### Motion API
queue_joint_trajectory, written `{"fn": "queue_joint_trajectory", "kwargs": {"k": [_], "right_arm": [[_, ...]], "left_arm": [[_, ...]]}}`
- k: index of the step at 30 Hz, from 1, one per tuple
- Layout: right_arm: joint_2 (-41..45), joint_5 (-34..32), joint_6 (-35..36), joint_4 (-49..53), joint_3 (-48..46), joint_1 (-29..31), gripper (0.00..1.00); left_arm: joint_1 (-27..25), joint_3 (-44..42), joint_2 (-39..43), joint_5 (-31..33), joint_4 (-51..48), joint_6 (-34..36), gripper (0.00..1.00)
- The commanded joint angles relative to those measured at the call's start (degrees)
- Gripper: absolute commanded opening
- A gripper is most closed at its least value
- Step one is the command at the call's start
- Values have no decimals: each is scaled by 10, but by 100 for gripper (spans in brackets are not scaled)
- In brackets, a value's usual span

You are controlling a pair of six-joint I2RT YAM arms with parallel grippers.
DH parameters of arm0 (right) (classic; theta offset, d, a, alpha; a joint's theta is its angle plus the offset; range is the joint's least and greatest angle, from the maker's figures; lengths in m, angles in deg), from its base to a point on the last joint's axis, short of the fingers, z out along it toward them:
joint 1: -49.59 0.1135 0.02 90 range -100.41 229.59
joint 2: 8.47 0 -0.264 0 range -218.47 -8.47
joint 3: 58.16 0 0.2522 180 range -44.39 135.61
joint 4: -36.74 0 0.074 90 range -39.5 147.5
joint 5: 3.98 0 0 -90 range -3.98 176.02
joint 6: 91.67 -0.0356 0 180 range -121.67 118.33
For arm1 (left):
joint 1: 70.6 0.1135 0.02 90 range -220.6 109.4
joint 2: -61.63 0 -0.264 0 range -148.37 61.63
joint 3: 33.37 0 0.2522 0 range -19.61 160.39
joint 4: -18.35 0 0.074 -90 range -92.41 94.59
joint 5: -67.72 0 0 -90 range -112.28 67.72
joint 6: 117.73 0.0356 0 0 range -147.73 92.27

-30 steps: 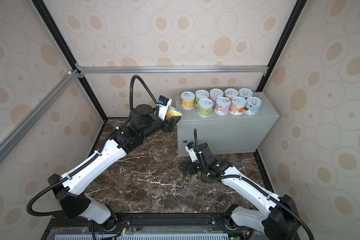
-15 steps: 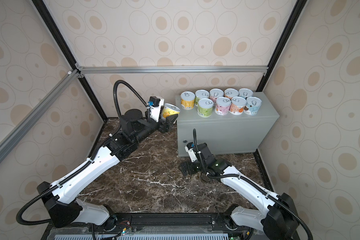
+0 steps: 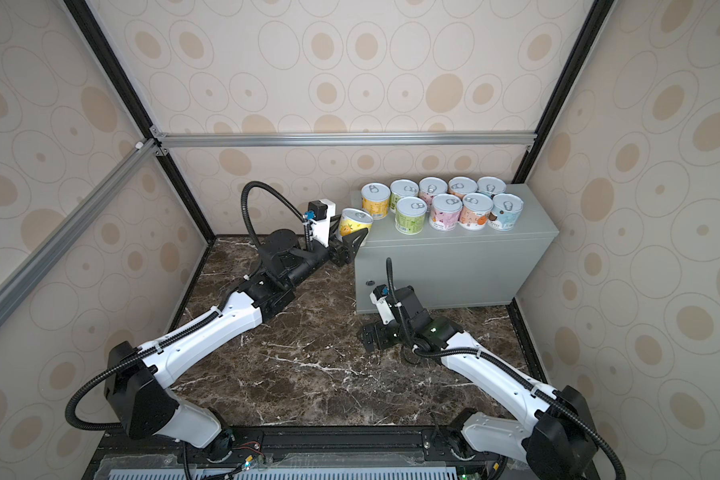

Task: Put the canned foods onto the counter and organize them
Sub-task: 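Raise the yellow can with the left gripper up to the cabinet top, then lower the yellow can onto the cabinet top beside the other yellow can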

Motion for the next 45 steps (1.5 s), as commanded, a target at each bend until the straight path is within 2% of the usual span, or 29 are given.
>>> {"fn": "queue_joint_trajectory", "kwargs": {"k": [1,8,21,33,45], "right_arm": [[0,-6,6,-3,-9,-2,99],[-7,-3,7,-6,-8,-3,99],[-15,3,7,-11,-10,-3,99],[-9,-2,8,-14,-17,-4,99],[-7,-3,8,-13,-19,-5,99]], "left_arm": [[5,8,-3,-17,107,-8,59],[5,10,-35,-14,129,-3,61],[5,70,-111,-16,112,4,68],[6,103,-150,-14,94,10,79],[7,129,-170,-14,81,10,79]]}}
